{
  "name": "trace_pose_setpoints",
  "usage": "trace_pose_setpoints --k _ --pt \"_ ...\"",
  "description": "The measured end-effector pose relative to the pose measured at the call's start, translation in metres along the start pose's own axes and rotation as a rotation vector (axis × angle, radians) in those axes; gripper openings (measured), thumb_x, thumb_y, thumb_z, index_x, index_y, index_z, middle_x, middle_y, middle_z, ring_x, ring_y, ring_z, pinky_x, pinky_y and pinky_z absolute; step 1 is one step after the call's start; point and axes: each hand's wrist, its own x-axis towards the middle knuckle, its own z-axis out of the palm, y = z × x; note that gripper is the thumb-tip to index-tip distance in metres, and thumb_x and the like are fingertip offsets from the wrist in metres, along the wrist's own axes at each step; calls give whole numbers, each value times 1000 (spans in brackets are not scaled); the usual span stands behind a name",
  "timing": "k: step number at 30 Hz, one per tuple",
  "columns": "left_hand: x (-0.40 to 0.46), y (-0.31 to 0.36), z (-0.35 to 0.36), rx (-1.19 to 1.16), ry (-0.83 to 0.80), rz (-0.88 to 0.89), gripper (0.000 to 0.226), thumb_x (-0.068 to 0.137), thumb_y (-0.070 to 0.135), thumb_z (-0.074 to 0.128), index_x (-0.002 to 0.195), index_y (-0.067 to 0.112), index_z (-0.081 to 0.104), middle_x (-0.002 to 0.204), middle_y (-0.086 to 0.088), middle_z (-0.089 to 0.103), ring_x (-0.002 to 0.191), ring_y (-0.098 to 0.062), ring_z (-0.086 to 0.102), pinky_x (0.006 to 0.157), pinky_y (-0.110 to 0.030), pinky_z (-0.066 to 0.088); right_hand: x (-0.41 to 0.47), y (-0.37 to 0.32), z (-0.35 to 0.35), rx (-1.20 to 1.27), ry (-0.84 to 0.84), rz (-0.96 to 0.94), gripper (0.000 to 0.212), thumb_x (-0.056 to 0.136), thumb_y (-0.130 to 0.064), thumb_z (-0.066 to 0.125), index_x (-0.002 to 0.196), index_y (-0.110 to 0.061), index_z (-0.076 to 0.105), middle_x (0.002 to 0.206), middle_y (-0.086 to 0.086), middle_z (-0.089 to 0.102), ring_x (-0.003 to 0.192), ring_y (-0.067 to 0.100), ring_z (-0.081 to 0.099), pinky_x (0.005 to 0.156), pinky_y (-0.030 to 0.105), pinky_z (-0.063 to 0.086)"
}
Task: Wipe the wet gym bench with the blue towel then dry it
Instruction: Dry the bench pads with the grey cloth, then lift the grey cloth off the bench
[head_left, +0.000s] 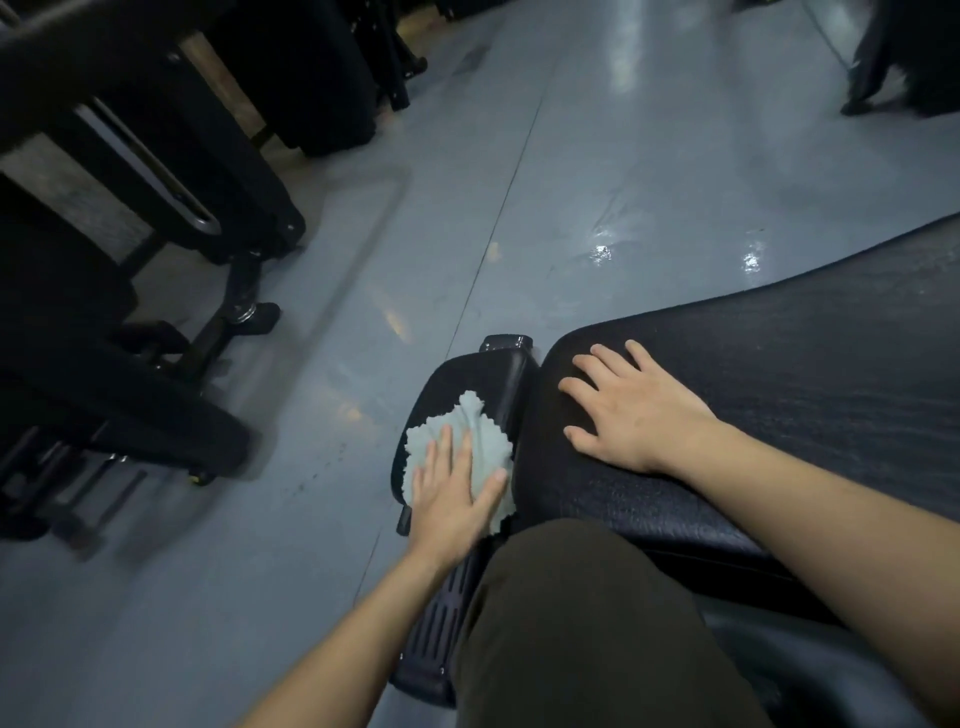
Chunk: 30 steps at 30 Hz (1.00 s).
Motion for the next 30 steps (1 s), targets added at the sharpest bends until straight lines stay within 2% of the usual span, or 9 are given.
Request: trace_pose_setpoints --k 2,4,8,10,13,18,20,26,30 --pt "0 -2 -4 -20 -27 3 76 94 72 28 157 41 -1 165 13 -12 152 -11 -14 122 -41 -4 3 -6 -4 -7 -15 18 66 97 -60 29 150 -21 33 156 12 28 148 33 16 120 58 11" --pt "6 -7 -14 -64 -1 17 71 93 73 30 155 41 20 165 14 11 153 -12 5 122 -37 9 13 -18 -10 9 -22 13 65 94 -62 36 145 -22 39 147 11 36 141 34 27 118 60 13" --pt "37 -35 -43 -195 205 41 43 96 51 48 132 30 57 132 16 52 127 -13 44 104 -28 34 52 -58 -7 89 24 -84 57 98 -52 40 147 -22 41 141 6 43 134 29 36 119 56 13" --pt "57 -56 -54 -118 209 7 42 99 31 55 140 26 53 136 9 53 125 -19 45 105 -32 36 78 -74 1 148 32 -66 52 101 -46 37 147 -21 41 141 5 44 133 28 37 118 54 15" --pt "74 -79 -58 -79 42 -32 49 98 28 59 145 28 49 127 7 56 117 -20 48 98 -30 38 109 -90 13 146 -2 -17 49 101 -49 41 142 -23 48 135 4 41 127 30 35 115 52 19" --pt "77 -83 -54 -104 55 4 4 91 29 67 93 26 65 89 6 57 92 -15 54 72 -27 40 114 -100 15 252 92 28 23 93 -36 55 112 -23 60 117 1 46 113 26 39 103 42 31" --pt "73 -79 -59 -88 57 17 9 91 30 66 84 26 61 86 7 57 85 -14 55 65 -26 38 105 -102 10 356 98 41 8 88 -23 57 96 -24 55 106 -3 51 107 22 43 100 39 34" --pt "34 -36 -114 -164 195 93 13 92 31 62 81 27 55 65 9 57 56 -8 50 54 -28 36 48 -90 -35 880 136 189 18 77 -8 63 78 -21 51 79 -6 61 75 15 54 68 28 44" --pt "1 21 -161 -257 272 272 12 91 31 65 83 27 56 80 12 65 54 -7 51 60 -31 42 -12 -65 -83 1024 269 242 24 79 -5 64 87 -25 55 79 -7 59 66 11 49 58 22 41"
